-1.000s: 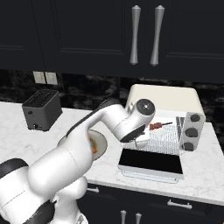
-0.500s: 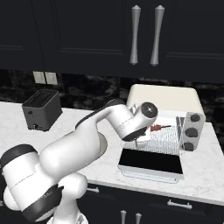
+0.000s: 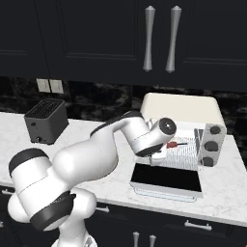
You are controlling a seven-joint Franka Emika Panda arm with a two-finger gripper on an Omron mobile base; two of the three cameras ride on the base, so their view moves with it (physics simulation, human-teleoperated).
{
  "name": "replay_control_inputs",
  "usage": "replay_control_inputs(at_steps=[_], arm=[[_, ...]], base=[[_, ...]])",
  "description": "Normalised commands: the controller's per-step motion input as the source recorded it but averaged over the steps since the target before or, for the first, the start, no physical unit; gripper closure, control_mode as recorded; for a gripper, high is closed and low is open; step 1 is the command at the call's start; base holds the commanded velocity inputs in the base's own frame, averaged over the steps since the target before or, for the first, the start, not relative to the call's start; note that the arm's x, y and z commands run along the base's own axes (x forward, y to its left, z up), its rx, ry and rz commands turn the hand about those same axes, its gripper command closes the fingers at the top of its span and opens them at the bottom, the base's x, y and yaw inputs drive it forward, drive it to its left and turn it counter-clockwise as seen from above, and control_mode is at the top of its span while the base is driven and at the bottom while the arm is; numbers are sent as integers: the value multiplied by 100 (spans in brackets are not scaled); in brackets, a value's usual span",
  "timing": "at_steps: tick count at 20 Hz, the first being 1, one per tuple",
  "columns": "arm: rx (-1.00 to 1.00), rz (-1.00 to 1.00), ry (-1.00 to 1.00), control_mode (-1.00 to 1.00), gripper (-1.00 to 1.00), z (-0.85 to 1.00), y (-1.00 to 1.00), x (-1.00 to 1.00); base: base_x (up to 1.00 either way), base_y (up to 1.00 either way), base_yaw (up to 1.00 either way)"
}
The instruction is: Pick up the kebab skewer and baguette bread, and place them inside the toaster oven. Close the toaster oven door and start by setting the timer.
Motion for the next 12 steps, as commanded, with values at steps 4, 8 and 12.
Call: replay_control_inputs(at_steps=[4, 8, 12], arm=[[2, 0, -1, -100, 100, -12, 0, 3], [0, -1, -1, -100, 100, -10, 0, 1], [0, -4, -2, -100, -100, -19, 0, -1]], base=[[0, 0, 0], [0, 0, 0], [0, 0, 0]])
